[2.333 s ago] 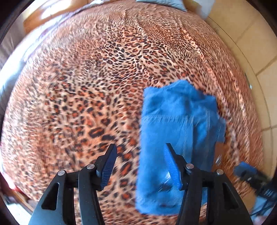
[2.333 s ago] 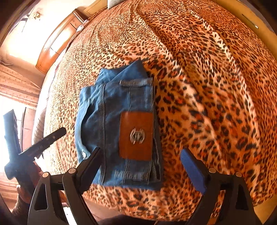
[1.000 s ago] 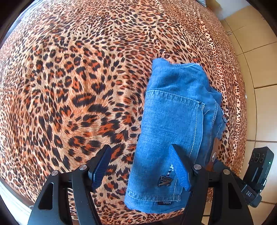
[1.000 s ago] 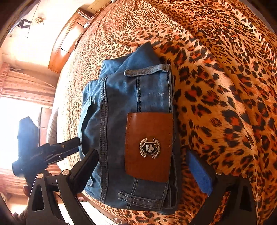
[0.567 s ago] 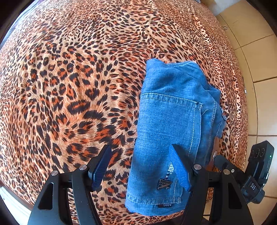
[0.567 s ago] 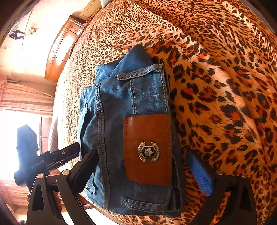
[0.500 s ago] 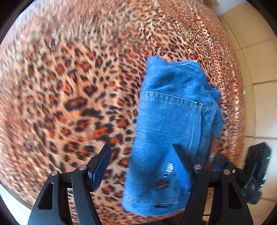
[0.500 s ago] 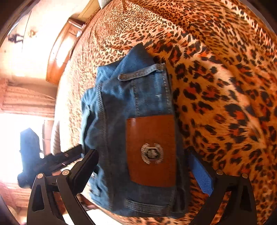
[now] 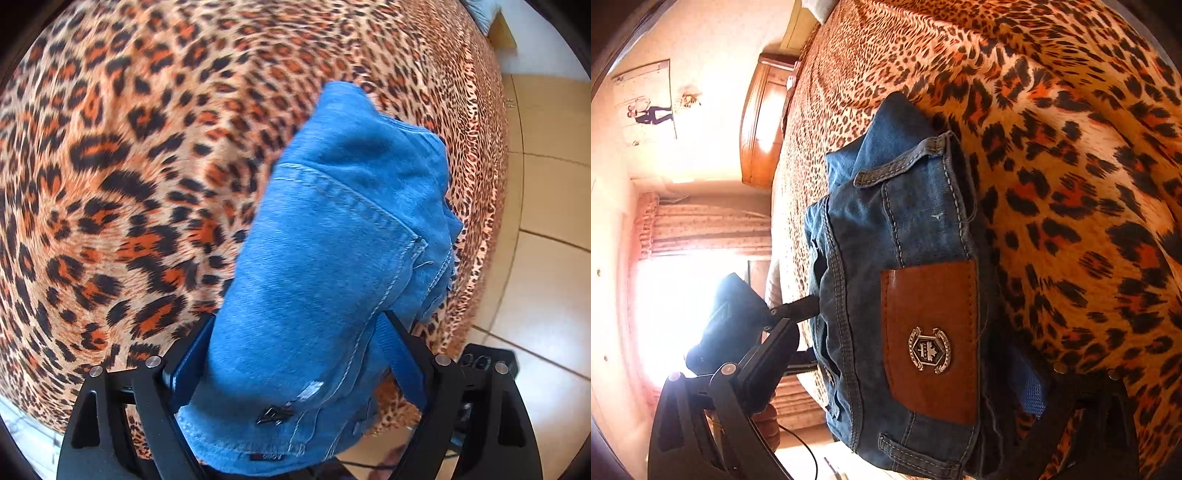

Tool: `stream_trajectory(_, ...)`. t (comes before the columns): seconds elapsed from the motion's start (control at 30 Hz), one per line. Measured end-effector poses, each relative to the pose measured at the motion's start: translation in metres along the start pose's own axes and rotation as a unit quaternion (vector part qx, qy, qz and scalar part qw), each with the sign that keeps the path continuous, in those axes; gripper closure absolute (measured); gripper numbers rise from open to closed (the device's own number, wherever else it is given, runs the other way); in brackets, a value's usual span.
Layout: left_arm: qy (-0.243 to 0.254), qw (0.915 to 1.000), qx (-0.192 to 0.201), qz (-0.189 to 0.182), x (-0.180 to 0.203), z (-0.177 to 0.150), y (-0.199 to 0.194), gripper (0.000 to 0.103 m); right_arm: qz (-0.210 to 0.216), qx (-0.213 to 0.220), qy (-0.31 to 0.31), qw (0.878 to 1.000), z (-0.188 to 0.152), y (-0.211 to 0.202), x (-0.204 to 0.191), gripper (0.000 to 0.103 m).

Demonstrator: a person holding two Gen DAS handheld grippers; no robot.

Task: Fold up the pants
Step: 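Release the folded jeans and raise both grippers away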

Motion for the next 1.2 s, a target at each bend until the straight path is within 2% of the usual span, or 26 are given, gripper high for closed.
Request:
stream_trajectory(0.07, 0.012, 0.9998, 0.013, 0.011, 0.008, -0.003, 0.0, 0.032, -0.016, -0.011, 0.012, 1.0, 0.004, 0.002, -0.003, 0.003)
stream_trajectory(0.1, 0.023, 0.9993, 0.021, 0.022, 0.01, -0.005, 0.0, 0.041, -0.045, -0.01, 0.001, 0.999, 0.006, 0.003, -0.01, 0.006)
stream_trajectory(0.13, 0.038, 0.9984, 0.027, 0.033, 0.013, -0.008, -0.001, 0.047, -0.078, -0.007, -0.035, 0.996, 0.004, 0.005, -0.021, 0.008)
stream_trajectory(0.17, 0.046, 0.9977, 0.029, 0.04, 0.015, -0.01, -0.002, 0.056, -0.112, -0.009, -0.085, 0.99, 0.002, 0.012, -0.035, 0.01)
stream_trajectory(0.2, 0.055, 0.9973, 0.033, 0.036, 0.016, -0.012, -0.007, 0.064, -0.136, -0.008, -0.114, 0.984, -0.002, 0.016, -0.044, 0.011)
stream_trajectory(0.27, 0.082, 0.9948, 0.04, 0.044, 0.025, -0.015, -0.013, 0.07, -0.144, 0.002, -0.153, 0.978, -0.01, 0.02, -0.06, 0.012)
stream_trajectory(0.3, 0.098, 0.9932, 0.039, 0.051, 0.029, -0.017, -0.015, 0.073, -0.167, 0.001, -0.179, 0.97, -0.012, 0.024, -0.064, 0.014)
stream_trajectory(0.33, 0.11, 0.9916, 0.038, 0.056, 0.034, -0.019, -0.018, 0.074, -0.217, -0.007, -0.204, 0.955, -0.014, 0.032, -0.064, 0.021)
stream_trajectory(0.37, 0.128, 0.9889, 0.043, 0.063, 0.04, -0.022, -0.022, 0.075, -0.238, -0.009, -0.211, 0.948, -0.016, 0.035, -0.067, 0.022)
stream_trajectory(0.4, 0.154, 0.9837, 0.056, 0.074, 0.046, -0.026, -0.029, 0.075, -0.236, -0.006, -0.217, 0.947, -0.019, 0.034, -0.074, 0.022)
stream_trajectory(0.47, 0.175, 0.979, 0.069, 0.079, 0.055, -0.029, -0.04, 0.075, -0.222, 0.006, -0.241, 0.945, -0.028, 0.03, -0.095, 0.022)
stream_trajectory(0.53, 0.176, 0.9792, 0.075, 0.066, 0.058, -0.026, -0.053, 0.075, -0.221, 0.015, -0.259, 0.94, -0.032, 0.029, -0.112, 0.022)
stream_trajectory(0.6, 0.178, 0.9779, 0.093, 0.059, 0.062, -0.018, -0.072, 0.075, -0.214, 0.024, -0.254, 0.943, -0.027, 0.03, -0.124, 0.022)
stream_trajectory(0.67, 0.183, 0.9747, 0.115, 0.056, 0.064, -0.011, -0.09, 0.075, -0.202, 0.037, -0.246, 0.947, -0.018, 0.037, -0.141, 0.022)
stream_trajectory(0.73, 0.189, 0.9687, 0.149, 0.06, 0.066, 0.0, -0.113, 0.074, -0.201, 0.048, -0.265, 0.942, -0.011, 0.041, -0.163, 0.02)
stream_trajectory(0.77, 0.191, 0.966, 0.162, 0.064, 0.065, 0.005, -0.12, 0.07, -0.2, 0.059, -0.286, 0.935, -0.006, 0.046, -0.18, 0.02)
stream_trajectory(0.8, 0.192, 0.962, 0.177, 0.08, 0.059, 0.013, -0.127, 0.06, -0.202, 0.069, -0.295, 0.931, -0.001, 0.049, -0.189, 0.02)
stream_trajectory(0.83, 0.188, 0.9569, 0.189, 0.117, 0.051, 0.023, -0.13, 0.054, -0.213, 0.077, -0.298, 0.927, 0.007, 0.056, -0.193, 0.013)
stream_trajectory(0.87, 0.176, 0.9513, 0.197, 0.159, 0.042, 0.032, -0.132, 0.05, -0.244, 0.077, -0.293, 0.921, 0.017, 0.065, -0.192, 0.0)
stream_trajectory(0.9, 0.167, 0.947, 0.2, 0.188, 0.03, 0.037, -0.133, 0.05, -0.292, 0.074, -0.284, 0.91, 0.029, 0.072, -0.186, 0.0)
stream_trajectory(0.93, 0.162, 0.9456, 0.201, 0.199, 0.022, 0.038, -0.134, 0.05, -0.331, 0.071, -0.272, 0.901, 0.036, 0.076, -0.177, 0.0)
stream_trajectory(0.97, 0.157, 0.9457, 0.201, 0.202, 0.016, 0.038, -0.133, 0.05, -0.356, 0.064, -0.252, 0.897, 0.042, 0.077, -0.167, 0.0)
stream_trajectory(1.03, 0.144, 0.9463, 0.202, 0.207, 0.001, 0.032, -0.13, 0.048, -0.34, 0.073, -0.224, 0.911, 0.039, 0.068, -0.16, 0.0)
stream_trajectory(1.07, 0.14, 0.9467, 0.201, 0.21, -0.004, 0.029, -0.128, 0.048, -0.337, 0.076, -0.217, 0.913, 0.036, 0.064, -0.158, 0.0)
stream_trajectory(1.13, 0.138, 0.9462, 0.201, 0.213, -0.015, 0.019, -0.124, 0.047, -0.343, 0.076, -0.213, 0.912, 0.026, 0.057, -0.156, 0.0)
stream_trajectory(1.2, 0.138, 0.9426, 0.211, 0.219, -0.019, 0.009, -0.121, 0.043, -0.361, 0.081, -0.213, 0.905, 0.015, 0.052, -0.159, 0.0)
Point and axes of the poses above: each gripper's, at about its wrist camera, not at the fingertips, and y roughly the way its jaws point, x to its right, z to its top, the point moved 4 cm from there along y, roughly the way its jaws point, and after that the axes turned 2 degrees about y, right-handed, at the moved point
